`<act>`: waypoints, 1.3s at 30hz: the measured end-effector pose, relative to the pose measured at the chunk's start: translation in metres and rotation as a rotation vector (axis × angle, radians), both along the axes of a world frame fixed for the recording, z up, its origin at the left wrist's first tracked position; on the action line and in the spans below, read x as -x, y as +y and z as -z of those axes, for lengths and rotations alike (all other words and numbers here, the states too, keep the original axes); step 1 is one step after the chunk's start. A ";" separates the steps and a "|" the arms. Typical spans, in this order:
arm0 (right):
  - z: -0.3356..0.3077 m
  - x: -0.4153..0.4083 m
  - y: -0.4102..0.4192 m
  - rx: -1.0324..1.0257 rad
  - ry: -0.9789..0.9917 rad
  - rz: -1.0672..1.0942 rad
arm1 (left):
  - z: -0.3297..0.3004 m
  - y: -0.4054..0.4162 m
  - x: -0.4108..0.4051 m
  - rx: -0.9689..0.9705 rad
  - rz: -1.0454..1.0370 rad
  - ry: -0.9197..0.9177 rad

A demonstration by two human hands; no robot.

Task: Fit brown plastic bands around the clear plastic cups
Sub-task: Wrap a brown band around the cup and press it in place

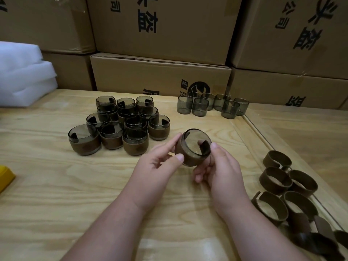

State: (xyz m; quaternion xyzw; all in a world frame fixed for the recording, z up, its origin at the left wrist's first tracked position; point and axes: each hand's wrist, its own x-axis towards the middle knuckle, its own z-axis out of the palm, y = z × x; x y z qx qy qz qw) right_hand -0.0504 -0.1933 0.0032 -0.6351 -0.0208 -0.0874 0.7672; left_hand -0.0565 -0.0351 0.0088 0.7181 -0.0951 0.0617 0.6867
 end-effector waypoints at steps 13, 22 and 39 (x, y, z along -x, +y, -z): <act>0.007 0.003 0.006 0.337 -0.115 -0.007 | 0.009 -0.004 -0.005 0.131 -0.101 0.059; 0.011 0.001 0.004 0.326 -0.089 0.049 | 0.011 -0.004 -0.005 0.023 -0.101 0.041; 0.007 0.004 0.006 0.178 -0.030 -0.162 | 0.015 -0.007 -0.003 0.008 0.124 0.018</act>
